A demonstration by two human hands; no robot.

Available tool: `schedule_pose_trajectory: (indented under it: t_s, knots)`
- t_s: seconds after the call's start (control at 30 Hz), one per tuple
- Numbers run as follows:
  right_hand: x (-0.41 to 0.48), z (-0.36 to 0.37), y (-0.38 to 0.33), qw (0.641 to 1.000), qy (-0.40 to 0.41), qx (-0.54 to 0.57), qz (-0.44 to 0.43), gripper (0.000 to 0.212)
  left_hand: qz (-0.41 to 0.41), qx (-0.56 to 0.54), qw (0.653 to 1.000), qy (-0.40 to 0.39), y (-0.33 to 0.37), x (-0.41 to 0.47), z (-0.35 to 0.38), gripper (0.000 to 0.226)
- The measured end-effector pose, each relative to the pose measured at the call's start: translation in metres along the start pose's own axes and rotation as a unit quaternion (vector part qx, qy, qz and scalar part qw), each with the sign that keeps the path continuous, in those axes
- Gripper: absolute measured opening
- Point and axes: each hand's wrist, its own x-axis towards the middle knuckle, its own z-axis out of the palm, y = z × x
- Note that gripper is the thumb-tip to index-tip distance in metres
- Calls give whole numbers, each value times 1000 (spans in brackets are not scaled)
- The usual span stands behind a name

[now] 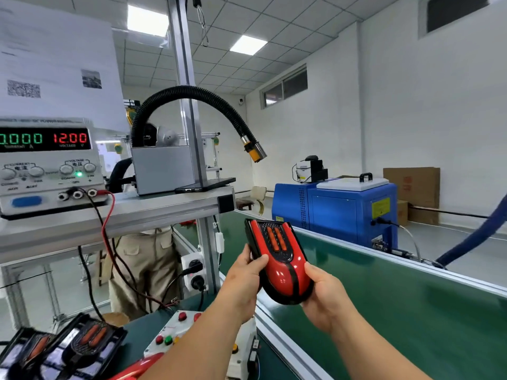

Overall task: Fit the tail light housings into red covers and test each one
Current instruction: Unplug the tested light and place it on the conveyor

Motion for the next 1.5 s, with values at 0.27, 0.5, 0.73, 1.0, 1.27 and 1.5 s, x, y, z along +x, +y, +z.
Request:
schedule_pose_trajectory:
  t_s: [0.27, 0.5, 0.73, 1.0, 1.27, 1.5]
  knots:
    - [16, 9, -1, 995, 25, 50, 80, 38, 30, 144, 986, 81, 13, 10, 8, 18]
    - [15, 17, -10, 1000, 9, -21, -6, 27, -3, 90, 983, 160, 4, 21, 0, 20]
    - [-15, -3, -27, 989, -11, -105, -99, 27, -47, -73, 990, 108, -20, 15, 7, 21]
    - [-142, -94, -50, 961, 93, -151, -215, 25, -69, -53, 993, -76, -42, -51, 103, 22]
    - [-314, -201, -50, 913, 284, -186, -224, 25, -184, -21, 953, -241, -117, -168, 217, 29]
    - [-416, -265, -48, 889, 379, -184, -179, 25, -243, 16, 910, -337, -165, -252, 282, 29]
